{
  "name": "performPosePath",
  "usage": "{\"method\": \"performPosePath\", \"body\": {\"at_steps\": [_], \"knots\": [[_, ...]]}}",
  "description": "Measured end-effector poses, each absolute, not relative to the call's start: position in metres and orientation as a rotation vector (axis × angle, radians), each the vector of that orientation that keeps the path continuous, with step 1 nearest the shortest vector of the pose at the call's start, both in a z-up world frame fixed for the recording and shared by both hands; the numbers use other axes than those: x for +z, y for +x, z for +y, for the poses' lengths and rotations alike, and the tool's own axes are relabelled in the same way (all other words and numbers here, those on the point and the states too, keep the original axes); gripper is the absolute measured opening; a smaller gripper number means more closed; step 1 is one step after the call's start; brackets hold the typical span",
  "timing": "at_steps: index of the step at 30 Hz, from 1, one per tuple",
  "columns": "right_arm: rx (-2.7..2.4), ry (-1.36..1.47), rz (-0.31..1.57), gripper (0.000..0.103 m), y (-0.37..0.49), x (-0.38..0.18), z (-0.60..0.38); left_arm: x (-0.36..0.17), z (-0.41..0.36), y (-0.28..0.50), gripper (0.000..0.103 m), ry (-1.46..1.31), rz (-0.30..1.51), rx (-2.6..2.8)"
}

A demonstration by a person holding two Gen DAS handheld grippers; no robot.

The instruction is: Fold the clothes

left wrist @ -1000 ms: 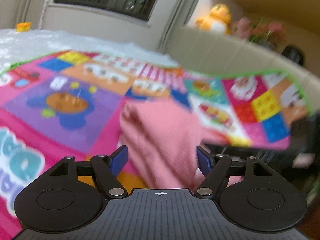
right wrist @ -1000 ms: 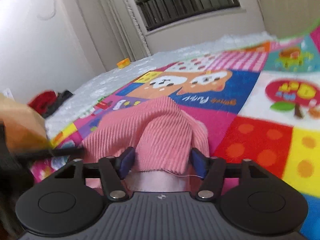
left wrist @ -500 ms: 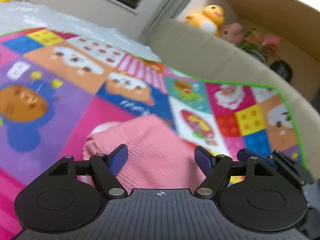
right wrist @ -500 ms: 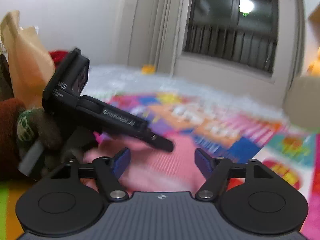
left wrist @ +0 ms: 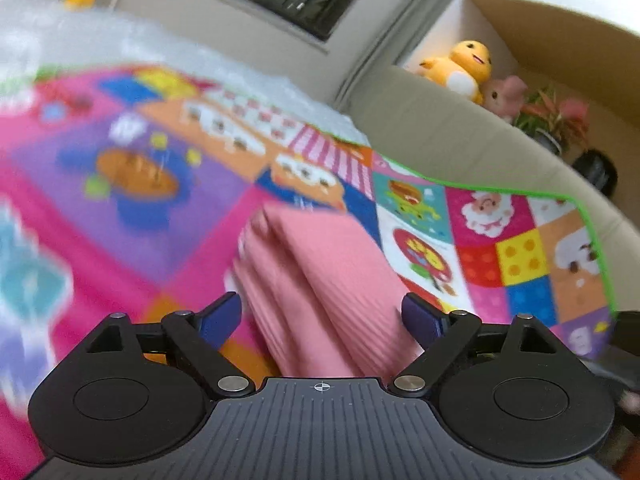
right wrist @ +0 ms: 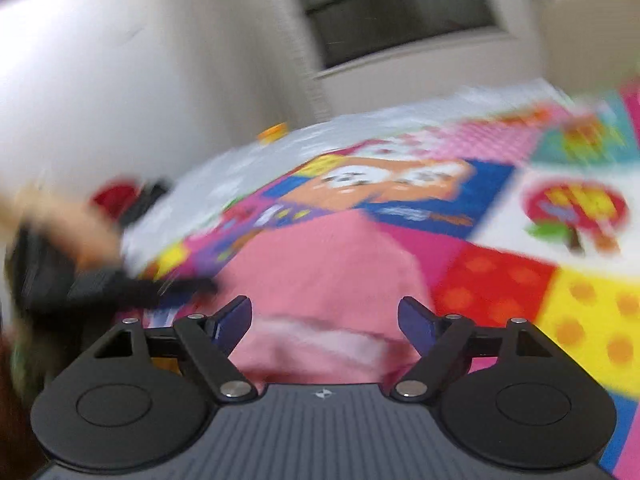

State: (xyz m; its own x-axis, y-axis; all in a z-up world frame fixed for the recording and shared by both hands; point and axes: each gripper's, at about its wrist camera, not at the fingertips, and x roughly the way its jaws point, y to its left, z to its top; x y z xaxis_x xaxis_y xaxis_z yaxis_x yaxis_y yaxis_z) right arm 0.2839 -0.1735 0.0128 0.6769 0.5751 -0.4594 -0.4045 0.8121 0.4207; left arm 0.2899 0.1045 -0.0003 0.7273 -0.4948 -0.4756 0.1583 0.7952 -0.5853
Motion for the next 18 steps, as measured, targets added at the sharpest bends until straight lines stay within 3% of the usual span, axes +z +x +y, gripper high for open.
{"method": "performPosePath", "body": {"at_steps": [3, 5, 8, 14, 18], "knots": [[0.510, 0.372, 0.650, 0.080, 0.302, -0.006, -0.180, -0.014, 0.095, 0.280, 0.080, -0.587, 0.724, -0.429], [0.515, 0.397, 0.701, 0.061, 0.306, -0.019, -0.174, -0.021, 0.088, 0.274, 0.069, -0.562, 0.743, -0.445], [0.559, 0.456, 0.757, 0.057, 0.299, -0.032, -0.161, -0.029, 0.091, 0.272, 0.054, -0.536, 0.743, -0.420], [0.592, 0.330, 0.718, 0.057, 0.282, -0.024, -0.130, -0.029, 0.115, 0.291, 0.054, -0.554, 0.690, -0.376], [0.486, 0.092, 0.587, 0.062, 0.274, -0.012, -0.117, -0.027, 0.115, 0.293, 0.055, -0.536, 0.693, -0.423]]}}
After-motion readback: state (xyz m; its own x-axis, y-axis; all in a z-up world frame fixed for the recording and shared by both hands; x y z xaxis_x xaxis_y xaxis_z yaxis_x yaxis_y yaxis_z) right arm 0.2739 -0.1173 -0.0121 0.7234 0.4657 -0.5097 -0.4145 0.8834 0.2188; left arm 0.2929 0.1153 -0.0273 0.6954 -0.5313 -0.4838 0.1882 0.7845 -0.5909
